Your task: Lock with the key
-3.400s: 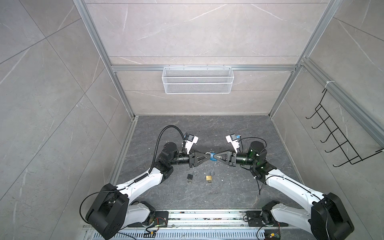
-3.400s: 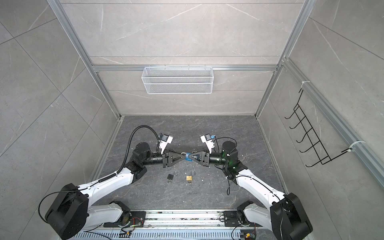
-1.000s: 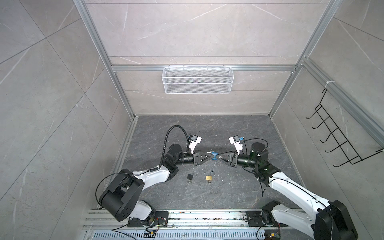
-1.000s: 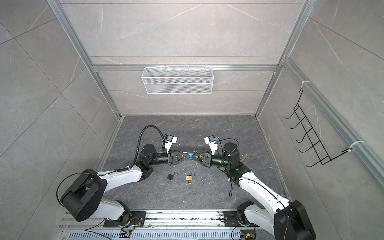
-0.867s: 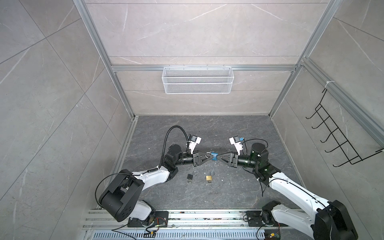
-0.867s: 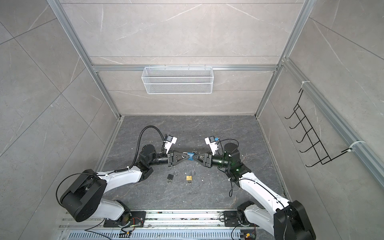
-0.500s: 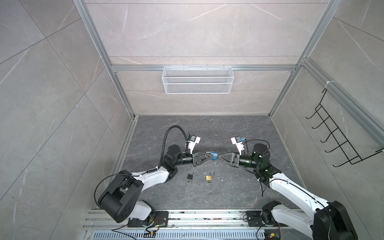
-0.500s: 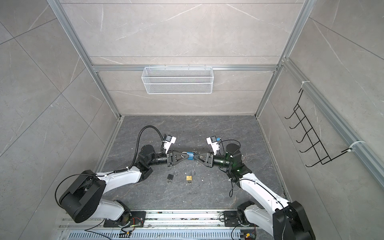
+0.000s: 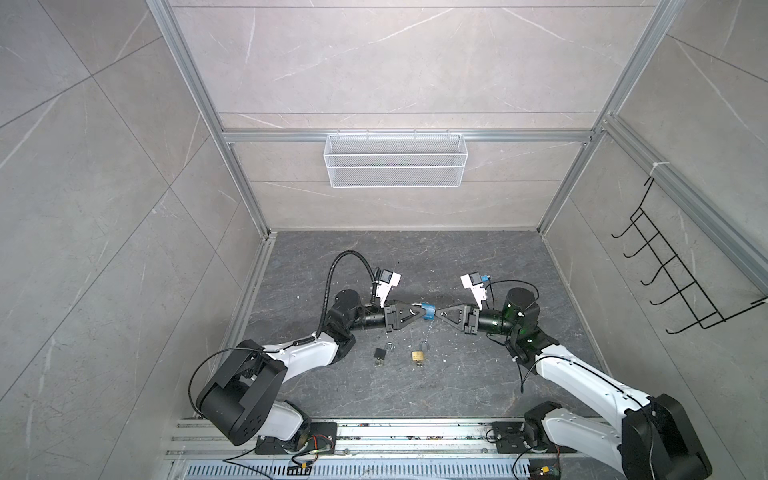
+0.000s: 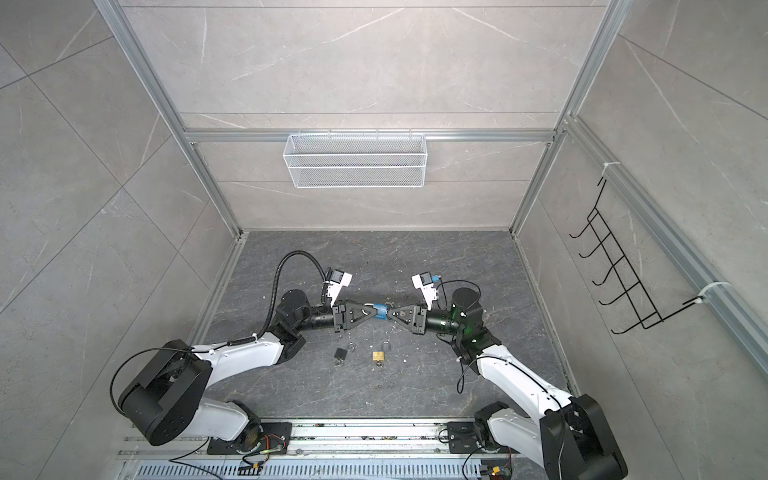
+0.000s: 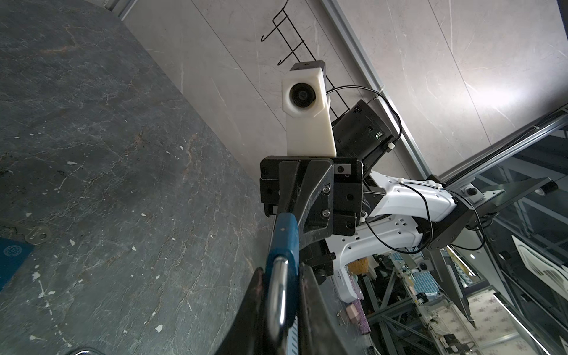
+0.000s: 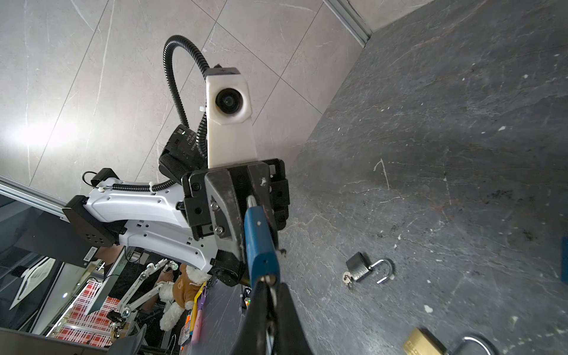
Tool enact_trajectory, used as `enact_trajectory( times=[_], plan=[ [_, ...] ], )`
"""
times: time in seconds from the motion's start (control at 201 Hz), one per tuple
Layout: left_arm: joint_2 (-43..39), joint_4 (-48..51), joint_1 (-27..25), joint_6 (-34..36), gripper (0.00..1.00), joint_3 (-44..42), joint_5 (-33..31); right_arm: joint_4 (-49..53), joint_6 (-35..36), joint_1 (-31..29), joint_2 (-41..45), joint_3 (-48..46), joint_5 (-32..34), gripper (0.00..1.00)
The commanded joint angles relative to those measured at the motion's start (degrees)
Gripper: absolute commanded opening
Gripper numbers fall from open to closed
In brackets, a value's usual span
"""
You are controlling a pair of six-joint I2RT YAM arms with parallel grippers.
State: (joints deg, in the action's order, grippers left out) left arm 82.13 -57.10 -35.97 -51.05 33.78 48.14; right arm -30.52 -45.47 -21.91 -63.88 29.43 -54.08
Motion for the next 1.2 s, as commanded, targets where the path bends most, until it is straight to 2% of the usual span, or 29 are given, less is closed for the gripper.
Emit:
enact_trajectory(
  times=[0.0,0.309,0.562,0.851,1.2],
  plan=[
    [0.14,-4.85,0.46,0.74,0.00,-0.07,-0.95,-2.09,-0.60,0.36,0.95,-0.81,-1.41,0.01],
    [-0.61,-5.11,0.97,0.68,0.00,-0.57,-1.90,-6.58,-2.46,1.60,1.08,-2.64,-2.40,0.00],
    [-0.85,-9.31,3.40,-2.26,0.00,-2.47,-2.18,-8.93,-3.39,2.84,1.74,-4.48,-3.59,0.00],
    [-2.35,-8.33,4.69,-1.58,0.00,-2.65,-2.89,-9.91,-3.39,3.71,1.07,-5.22,-4.05,0.00],
    [3.64,-8.56,0.58,-1.20,0.01,2.90,4.81,-10.76,-4.04,3.72,-2.73,-1.30,-4.71,0.00]
  ],
)
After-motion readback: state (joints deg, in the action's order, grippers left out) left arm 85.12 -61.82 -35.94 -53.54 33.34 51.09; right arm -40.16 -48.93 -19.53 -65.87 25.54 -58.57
